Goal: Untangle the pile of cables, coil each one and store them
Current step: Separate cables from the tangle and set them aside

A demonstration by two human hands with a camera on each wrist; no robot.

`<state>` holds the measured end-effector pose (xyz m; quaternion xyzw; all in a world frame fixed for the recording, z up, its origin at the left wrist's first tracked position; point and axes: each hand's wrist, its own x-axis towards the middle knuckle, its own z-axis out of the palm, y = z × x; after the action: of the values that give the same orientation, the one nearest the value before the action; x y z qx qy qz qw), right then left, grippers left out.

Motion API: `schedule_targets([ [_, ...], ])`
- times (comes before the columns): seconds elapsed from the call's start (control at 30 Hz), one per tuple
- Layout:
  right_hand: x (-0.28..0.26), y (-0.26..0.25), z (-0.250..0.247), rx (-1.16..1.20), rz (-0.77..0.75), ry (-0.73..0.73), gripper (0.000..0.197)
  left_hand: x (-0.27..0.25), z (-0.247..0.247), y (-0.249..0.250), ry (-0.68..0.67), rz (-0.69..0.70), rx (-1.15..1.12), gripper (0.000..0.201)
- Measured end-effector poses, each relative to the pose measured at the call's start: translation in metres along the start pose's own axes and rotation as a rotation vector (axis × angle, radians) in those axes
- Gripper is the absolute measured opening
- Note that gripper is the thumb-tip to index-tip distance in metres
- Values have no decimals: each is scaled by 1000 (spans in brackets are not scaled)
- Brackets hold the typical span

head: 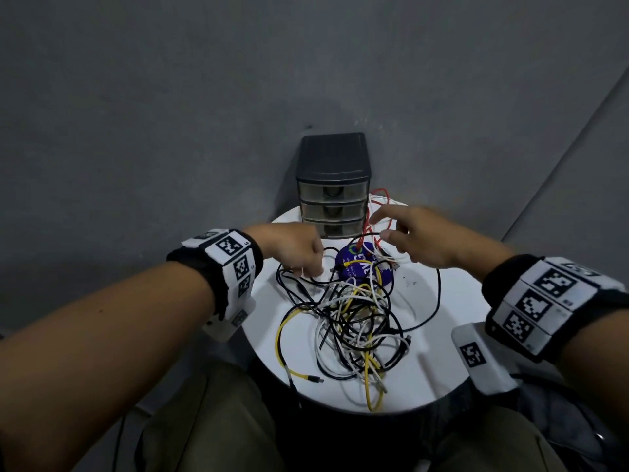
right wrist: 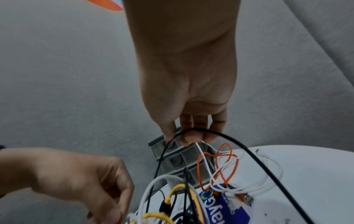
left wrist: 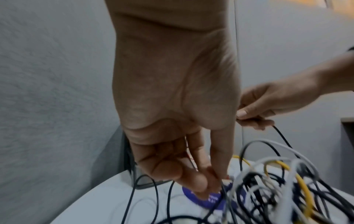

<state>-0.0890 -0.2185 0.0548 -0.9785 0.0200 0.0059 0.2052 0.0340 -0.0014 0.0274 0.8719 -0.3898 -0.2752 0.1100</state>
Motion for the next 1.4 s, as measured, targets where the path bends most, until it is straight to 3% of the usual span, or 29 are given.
schedule_targets([
  [0.07,3,-2,4,-39,-22,43,19,-1,10,-3,-71,-32,69,12],
  [0.2,6,-1,9,-49,34,105,21,2,34,-2,-68,-38,81,21],
  [0.27,5,2,12,-51,67,82,22,7,44,0,-63,-18,97,28],
  [0.4,-6,3,21,-96,40,-29,22,12,54,3,-30,83,162,24],
  [0.6,-17,6,28,-166,53,-100,29,6,40,-4,55,124,50,27],
  [0.7,-17,-5,30,-24,-34,-24,34,-2,25,4,149,186,34,24],
  [0.8,-14,-16,40,-18,-110,-53,31,-13,5,15,260,293,-22,20],
  [0.97,-14,-14,46,16,48,-98,33,-22,-8,18,520,345,-26,22],
  [1.1,-16,-8,40,92,43,-231,41,-27,-14,26,732,396,-162,17],
  [1.17,-17,-8,33,126,27,-168,51,-29,-21,35,795,442,-264,16],
  [1.23,-17,-15,24,272,-18,16,58,-31,-27,45,814,486,-305,17],
  [1.3,-12,-22,16,273,-37,196,60,-30,-32,53,796,510,-305,17],
  [1.4,-5,-27,6,220,-51,241,45,-31,-36,60,800,543,-298,18],
])
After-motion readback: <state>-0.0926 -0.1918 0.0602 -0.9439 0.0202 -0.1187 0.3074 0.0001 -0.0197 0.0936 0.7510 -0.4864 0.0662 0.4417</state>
